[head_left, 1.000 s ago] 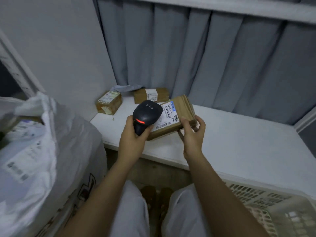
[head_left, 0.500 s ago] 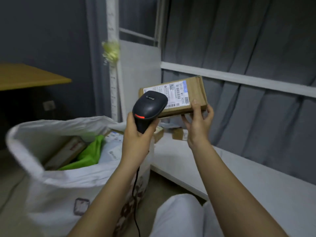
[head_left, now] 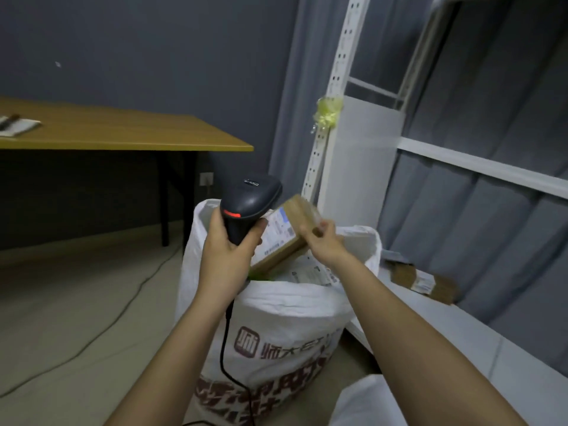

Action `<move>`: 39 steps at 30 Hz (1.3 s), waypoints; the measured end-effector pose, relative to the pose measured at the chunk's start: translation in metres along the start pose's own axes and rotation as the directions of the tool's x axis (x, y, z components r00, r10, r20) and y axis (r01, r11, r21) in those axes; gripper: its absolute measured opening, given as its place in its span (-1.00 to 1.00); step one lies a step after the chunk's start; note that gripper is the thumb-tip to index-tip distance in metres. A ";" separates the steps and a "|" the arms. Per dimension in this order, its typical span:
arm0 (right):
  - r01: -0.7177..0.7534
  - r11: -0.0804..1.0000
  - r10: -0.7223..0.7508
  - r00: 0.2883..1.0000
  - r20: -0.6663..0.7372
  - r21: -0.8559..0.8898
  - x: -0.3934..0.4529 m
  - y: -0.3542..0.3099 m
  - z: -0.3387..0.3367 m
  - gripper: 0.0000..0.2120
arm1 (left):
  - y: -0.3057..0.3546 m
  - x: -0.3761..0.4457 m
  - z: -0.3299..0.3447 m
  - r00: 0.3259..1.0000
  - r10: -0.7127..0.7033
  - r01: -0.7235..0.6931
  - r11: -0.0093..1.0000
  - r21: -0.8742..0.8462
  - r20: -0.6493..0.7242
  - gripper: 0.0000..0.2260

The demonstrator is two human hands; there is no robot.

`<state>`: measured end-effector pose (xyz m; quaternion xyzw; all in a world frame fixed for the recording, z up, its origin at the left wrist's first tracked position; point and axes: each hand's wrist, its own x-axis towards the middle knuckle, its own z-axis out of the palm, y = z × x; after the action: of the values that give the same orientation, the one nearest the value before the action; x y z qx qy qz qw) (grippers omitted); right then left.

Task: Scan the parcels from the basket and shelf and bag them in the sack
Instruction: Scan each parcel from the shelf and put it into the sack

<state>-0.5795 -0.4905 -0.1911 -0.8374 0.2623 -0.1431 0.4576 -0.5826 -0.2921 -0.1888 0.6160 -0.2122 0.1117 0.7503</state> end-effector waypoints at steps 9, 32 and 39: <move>0.267 0.901 -0.292 0.956 -0.022 -0.343 -0.007 0.025 -0.060 -0.73 | -0.013 -0.007 0.041 0.990 -0.050 0.051 0.999 0.002 0.132 -0.71; -0.303 0.858 0.474 0.780 -0.408 0.415 -0.015 0.326 -0.208 -0.89 | -0.153 -0.091 0.344 0.682 -0.285 0.197 0.959 0.206 0.673 -0.68; -0.244 0.798 0.431 0.870 -0.238 0.551 0.041 0.381 -0.190 -0.82 | -0.245 -0.100 0.435 0.511 -0.533 0.423 0.839 0.343 0.674 -0.68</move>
<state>-0.7547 -0.8139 -0.4096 -0.5871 0.4404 -0.2685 0.6238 -0.6444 -0.7587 -0.3836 0.6886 -0.3144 -0.3485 0.5527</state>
